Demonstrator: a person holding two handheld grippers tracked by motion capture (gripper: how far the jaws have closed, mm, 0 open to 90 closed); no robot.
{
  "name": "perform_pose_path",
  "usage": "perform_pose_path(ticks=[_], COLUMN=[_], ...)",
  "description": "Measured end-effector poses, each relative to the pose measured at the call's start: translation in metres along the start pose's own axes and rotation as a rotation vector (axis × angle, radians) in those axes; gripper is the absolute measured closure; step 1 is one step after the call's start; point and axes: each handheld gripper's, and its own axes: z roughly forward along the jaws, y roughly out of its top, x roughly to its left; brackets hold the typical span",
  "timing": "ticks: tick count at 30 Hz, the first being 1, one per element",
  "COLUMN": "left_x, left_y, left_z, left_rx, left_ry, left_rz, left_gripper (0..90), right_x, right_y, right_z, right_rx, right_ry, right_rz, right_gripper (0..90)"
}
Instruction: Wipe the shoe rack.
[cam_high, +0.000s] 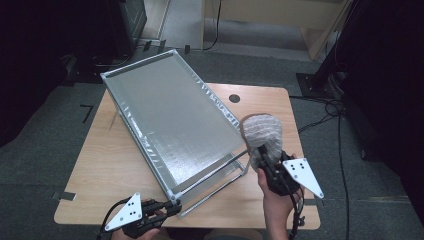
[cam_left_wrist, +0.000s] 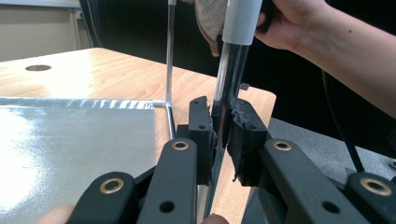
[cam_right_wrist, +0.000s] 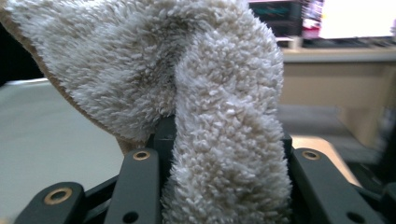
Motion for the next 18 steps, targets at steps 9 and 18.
perform_pose_path(ticks=[9, 18], left_x=[0.0, 0.001], left_y=[0.0, 0.0], left_z=[0.0, 0.002], left_rx=[0.002, 0.001], left_ry=[0.0, -0.002], left_rz=[0.0, -0.004], left_gripper=[80.3, 80.2], right_x=[0.041, 0.105], right_y=[-0.004, -0.006], right_z=[0.006, -0.011], right_rx=[0.078, 0.138], right_ry=[0.207, 0.479], right_rz=[-0.015, -0.114], right_gripper=[60.0, 59.0])
